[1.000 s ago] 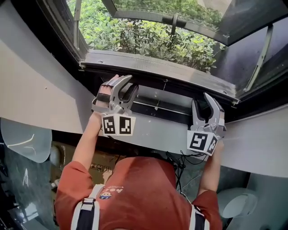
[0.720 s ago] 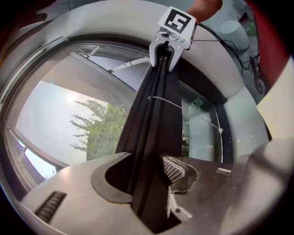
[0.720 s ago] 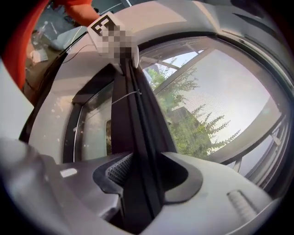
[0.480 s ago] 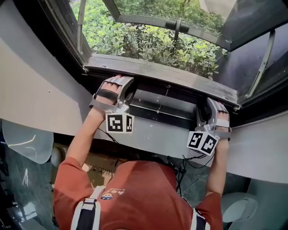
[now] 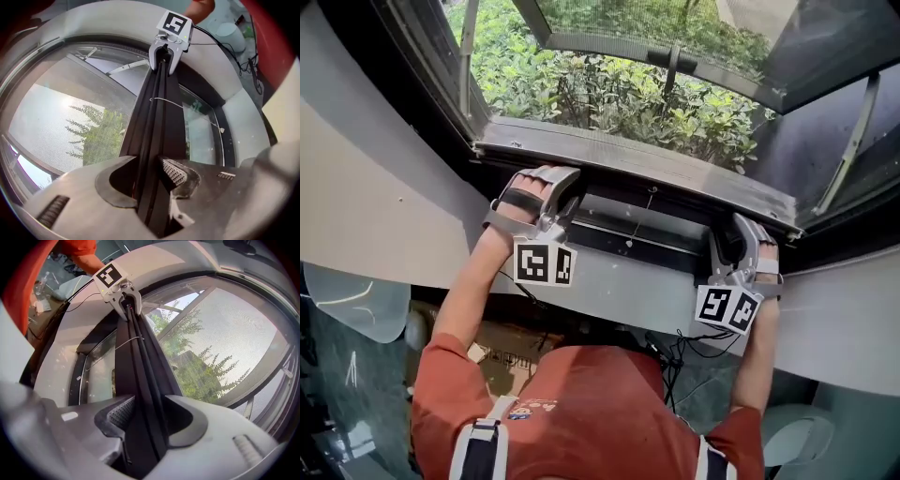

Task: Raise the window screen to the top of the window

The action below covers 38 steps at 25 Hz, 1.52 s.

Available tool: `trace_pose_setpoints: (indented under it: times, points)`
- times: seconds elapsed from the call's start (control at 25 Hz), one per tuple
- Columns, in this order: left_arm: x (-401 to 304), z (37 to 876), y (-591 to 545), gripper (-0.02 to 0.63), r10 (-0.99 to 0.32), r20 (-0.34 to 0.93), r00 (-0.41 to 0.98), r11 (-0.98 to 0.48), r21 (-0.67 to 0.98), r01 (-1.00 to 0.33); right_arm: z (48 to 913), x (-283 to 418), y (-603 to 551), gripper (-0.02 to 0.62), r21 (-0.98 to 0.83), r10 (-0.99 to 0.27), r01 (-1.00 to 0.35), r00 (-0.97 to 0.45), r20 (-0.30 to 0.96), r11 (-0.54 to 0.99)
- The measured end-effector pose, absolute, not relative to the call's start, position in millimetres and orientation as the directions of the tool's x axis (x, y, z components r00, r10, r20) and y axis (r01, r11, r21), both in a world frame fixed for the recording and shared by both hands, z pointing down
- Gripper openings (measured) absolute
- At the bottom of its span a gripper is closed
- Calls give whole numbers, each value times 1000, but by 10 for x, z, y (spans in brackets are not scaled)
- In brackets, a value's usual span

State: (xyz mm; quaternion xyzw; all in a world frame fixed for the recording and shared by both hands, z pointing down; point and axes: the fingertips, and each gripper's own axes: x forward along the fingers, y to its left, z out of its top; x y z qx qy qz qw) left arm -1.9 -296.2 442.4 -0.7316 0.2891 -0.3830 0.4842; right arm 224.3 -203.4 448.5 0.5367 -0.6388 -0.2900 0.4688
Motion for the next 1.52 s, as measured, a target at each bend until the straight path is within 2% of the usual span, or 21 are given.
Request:
trace_pose_setpoints:
  times: [0.4,1.04,1.2,1.28,1.4,1.52]
  points:
    - [-19,4440,-2929,130,-771,280,572,-420,-898,-127,4504,2223,-2010,198,853,-964,-461,-19,265,243]
    - [-54,4316,-2877,121,-747,317,585,-430,-901,-60,4331,2226,-1952,161,859,-956,-428,-46,291,282]
    - [-51,4186,-2897,109,-759,280,588,-396,-915,-75,4204,2241,-1966,146,873,-966,-420,-38,256,248]
    - [-50,4073,-2913,76,-773,235,589,-357,-929,-98,4102,2252,-1975,129,887,-975,-411,-32,220,213]
    - [-48,3931,-2918,72,-787,185,588,-308,-944,-115,3933,2270,-1984,88,904,-987,-399,-22,161,156]
    - [-51,3868,-2920,72,-790,167,590,-290,-950,-120,3856,2270,-1988,80,910,-991,-392,-19,136,132]
